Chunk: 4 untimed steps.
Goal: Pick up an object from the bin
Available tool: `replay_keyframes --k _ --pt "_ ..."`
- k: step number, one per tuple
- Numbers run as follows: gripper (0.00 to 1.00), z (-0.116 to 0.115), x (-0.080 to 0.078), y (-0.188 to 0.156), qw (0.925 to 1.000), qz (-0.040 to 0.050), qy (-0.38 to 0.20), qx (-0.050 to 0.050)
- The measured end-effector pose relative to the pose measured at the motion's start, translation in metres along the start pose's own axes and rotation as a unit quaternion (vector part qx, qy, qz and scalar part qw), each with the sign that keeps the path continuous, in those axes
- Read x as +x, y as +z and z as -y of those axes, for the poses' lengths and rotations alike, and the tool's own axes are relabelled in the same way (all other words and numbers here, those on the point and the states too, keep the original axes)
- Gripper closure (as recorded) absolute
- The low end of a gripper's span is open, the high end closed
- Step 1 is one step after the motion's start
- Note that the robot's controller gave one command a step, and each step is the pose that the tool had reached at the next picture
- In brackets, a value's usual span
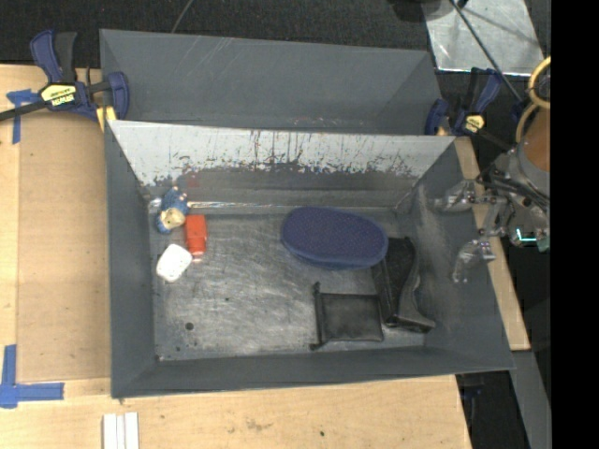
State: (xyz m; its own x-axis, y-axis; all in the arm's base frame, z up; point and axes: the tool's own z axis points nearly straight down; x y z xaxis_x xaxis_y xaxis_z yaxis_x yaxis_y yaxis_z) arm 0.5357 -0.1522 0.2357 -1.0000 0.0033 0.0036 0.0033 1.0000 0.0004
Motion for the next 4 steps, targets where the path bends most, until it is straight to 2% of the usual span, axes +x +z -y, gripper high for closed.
replay_keyframes --k 1,2,3,4 --pt "0.0 -0.045 -0.044 0.121 0.997 0.0072 -0.077 0.002" --pt "0.0 -0.101 -0.063 0.147 0.9753 0.0072 -0.221 0.001" --pt "1.0 -0.099 -0.06 0.149 0.9755 0.004 -0.22 0.001" --pt "1.0 -0.094 -0.081 0.043 0.9918 0.0077 -0.127 0.002"
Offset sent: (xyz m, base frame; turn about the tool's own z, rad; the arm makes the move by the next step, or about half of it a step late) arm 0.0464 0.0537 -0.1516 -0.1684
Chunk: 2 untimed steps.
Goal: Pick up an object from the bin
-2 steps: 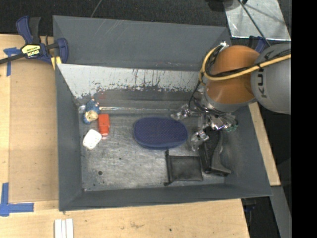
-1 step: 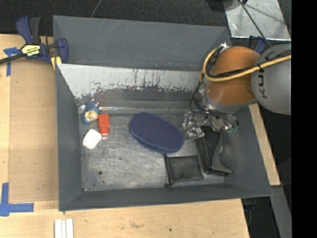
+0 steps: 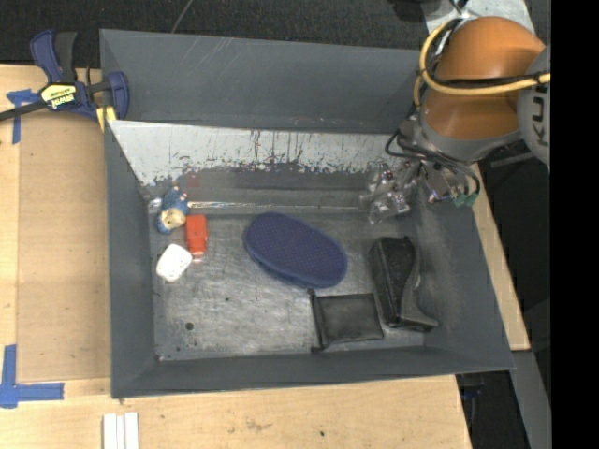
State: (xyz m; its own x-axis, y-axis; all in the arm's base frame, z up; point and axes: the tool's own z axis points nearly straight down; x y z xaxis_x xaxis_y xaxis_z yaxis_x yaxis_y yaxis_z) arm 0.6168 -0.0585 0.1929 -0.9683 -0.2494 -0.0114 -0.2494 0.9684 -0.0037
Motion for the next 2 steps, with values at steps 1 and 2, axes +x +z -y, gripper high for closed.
replay_keyframes --k 1,2 --pt "0.0 -0.001 0.002 0.004 1.0 -0.0035 -0.001 -0.001" --pt "0.0 -0.026 0.009 0.106 0.9892 -0.0062 -0.146 -0.004"
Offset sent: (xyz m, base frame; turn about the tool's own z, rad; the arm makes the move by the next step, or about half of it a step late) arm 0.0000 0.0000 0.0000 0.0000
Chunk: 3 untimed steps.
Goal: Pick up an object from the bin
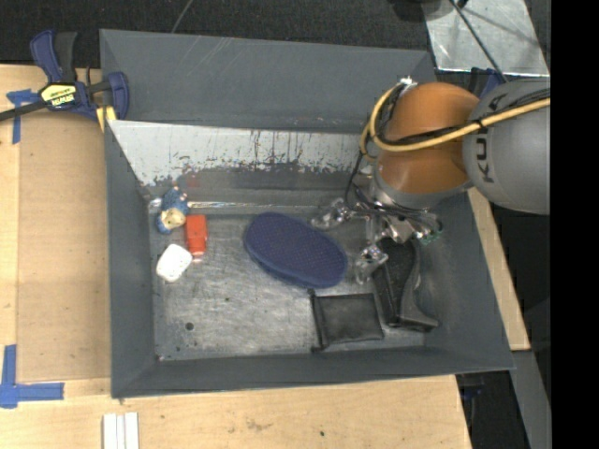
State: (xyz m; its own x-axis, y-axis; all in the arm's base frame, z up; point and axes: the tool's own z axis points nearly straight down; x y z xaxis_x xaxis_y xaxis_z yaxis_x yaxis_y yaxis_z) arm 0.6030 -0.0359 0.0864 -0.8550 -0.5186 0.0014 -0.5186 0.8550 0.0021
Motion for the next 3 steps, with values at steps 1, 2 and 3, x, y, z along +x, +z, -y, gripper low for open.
replay_keyframes --k 1,2,3 --pt "0.0 -0.06 -0.009 0.011 0.9974 0.0059 -0.072 0.006" --pt "1.0 -0.061 -0.012 0.009 0.9973 0.0122 -0.072 0.006" --pt "1.0 -0.061 -0.022 -0.144 0.9991 0.0066 -0.043 0.004"
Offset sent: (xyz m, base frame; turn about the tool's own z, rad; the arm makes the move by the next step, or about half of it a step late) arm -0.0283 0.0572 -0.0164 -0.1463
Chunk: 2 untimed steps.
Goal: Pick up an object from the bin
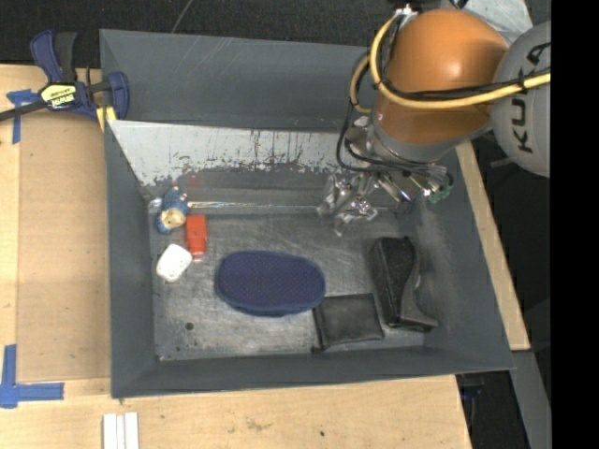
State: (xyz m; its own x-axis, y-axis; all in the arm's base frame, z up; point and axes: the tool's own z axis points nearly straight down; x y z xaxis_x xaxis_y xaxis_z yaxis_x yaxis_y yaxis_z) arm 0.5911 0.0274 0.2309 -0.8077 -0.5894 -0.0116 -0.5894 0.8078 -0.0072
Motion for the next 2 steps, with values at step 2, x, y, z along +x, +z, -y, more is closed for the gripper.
replay_keyframes --k 2 --pt "0.0 -0.065 0.067 0.142 1.0 0.0045 0.002 0.001"
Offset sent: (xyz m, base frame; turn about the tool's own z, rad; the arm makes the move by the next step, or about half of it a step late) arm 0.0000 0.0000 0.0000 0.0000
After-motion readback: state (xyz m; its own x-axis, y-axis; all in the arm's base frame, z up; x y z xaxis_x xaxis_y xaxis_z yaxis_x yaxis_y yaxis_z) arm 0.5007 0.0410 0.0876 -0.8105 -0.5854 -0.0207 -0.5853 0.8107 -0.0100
